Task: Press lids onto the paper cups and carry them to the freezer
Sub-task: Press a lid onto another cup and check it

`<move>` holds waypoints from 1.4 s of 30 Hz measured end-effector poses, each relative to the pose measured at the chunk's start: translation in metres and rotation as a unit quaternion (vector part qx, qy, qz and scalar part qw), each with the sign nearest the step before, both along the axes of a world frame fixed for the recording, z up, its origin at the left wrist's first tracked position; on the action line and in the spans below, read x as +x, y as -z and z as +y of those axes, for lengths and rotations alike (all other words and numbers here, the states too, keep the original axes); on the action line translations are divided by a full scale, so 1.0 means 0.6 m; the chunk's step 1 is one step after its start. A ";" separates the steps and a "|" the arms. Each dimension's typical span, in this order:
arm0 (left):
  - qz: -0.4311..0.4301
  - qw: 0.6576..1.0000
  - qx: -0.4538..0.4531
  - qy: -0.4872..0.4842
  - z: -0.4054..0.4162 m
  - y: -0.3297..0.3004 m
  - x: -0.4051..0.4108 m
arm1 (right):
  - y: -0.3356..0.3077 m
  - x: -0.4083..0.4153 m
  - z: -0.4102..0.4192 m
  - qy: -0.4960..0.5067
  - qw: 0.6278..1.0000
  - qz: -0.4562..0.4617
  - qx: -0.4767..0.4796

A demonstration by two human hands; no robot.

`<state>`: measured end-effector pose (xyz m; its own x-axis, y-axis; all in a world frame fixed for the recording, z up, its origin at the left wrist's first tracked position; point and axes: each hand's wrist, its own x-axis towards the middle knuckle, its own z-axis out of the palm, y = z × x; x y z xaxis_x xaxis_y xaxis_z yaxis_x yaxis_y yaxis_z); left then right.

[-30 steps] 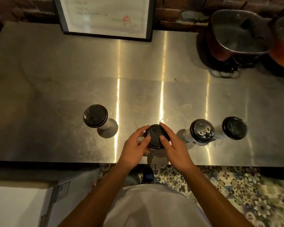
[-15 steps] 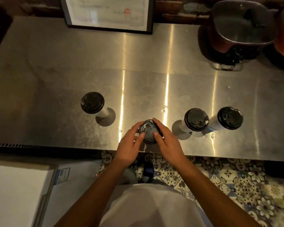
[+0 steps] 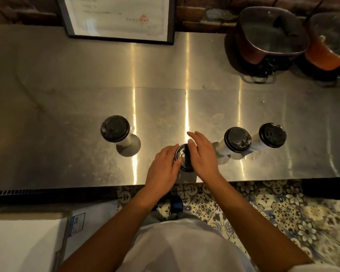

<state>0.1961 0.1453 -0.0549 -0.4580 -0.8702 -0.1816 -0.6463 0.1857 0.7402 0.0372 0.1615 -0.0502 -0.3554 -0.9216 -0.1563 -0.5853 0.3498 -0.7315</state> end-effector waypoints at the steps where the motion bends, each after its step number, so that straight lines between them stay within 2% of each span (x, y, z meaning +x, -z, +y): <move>1: 0.012 0.999 0.037 0.002 -0.001 0.002 -0.001 | 0.000 0.008 -0.006 0.011 1.000 -0.007 0.007; 4: 0.039 0.994 0.105 0.002 -0.007 0.010 0.001 | -0.005 0.028 -0.012 0.046 0.998 0.004 0.036; 7: 0.051 0.992 0.111 0.012 -0.009 0.015 0.005 | -0.007 0.030 -0.009 0.041 0.998 0.031 0.038; 11: 0.063 0.990 0.126 0.010 -0.006 0.023 0.003 | -0.012 0.021 -0.036 0.012 0.990 0.068 0.126; 13: 0.076 0.989 0.127 -0.006 -0.005 0.027 0.001 | -0.011 0.021 -0.051 0.006 0.987 0.083 0.141; 17: 0.084 0.986 0.140 -0.024 0.003 0.031 -0.005 | -0.002 0.016 -0.051 0.004 0.986 0.107 0.130; 24: 0.083 0.984 0.154 -0.042 0.008 0.022 -0.007 | -0.018 0.015 -0.044 -0.072 0.981 0.155 0.087; 28: 0.090 0.983 0.155 -0.044 0.009 0.023 -0.009 | -0.020 0.011 -0.042 -0.077 0.981 0.158 0.082; 32: 0.098 0.981 0.162 -0.049 0.009 0.029 -0.008 | -0.018 0.001 -0.057 -0.124 0.976 0.137 0.118; 34: 0.094 0.980 0.167 -0.046 0.007 0.031 -0.007 | -0.012 -0.005 -0.061 -0.111 0.974 0.148 0.133; 36: 0.096 0.980 0.168 -0.040 0.006 0.028 -0.006 | 0.000 0.002 -0.054 -0.089 0.975 0.181 0.096; 39: 0.108 0.980 0.162 -0.035 0.006 0.022 -0.004 | 0.001 0.014 -0.042 -0.004 0.987 0.144 0.064; 42: 0.118 0.979 0.162 -0.039 0.007 0.020 -0.005 | -0.005 0.010 -0.047 0.007 0.983 0.141 0.119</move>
<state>0.1928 0.1492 -0.0671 -0.4550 -0.8183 -0.3513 -0.4533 -0.1267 0.8823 0.0431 0.1333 -0.0472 -0.4280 -0.8653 -0.2610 -0.7468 0.5013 -0.4371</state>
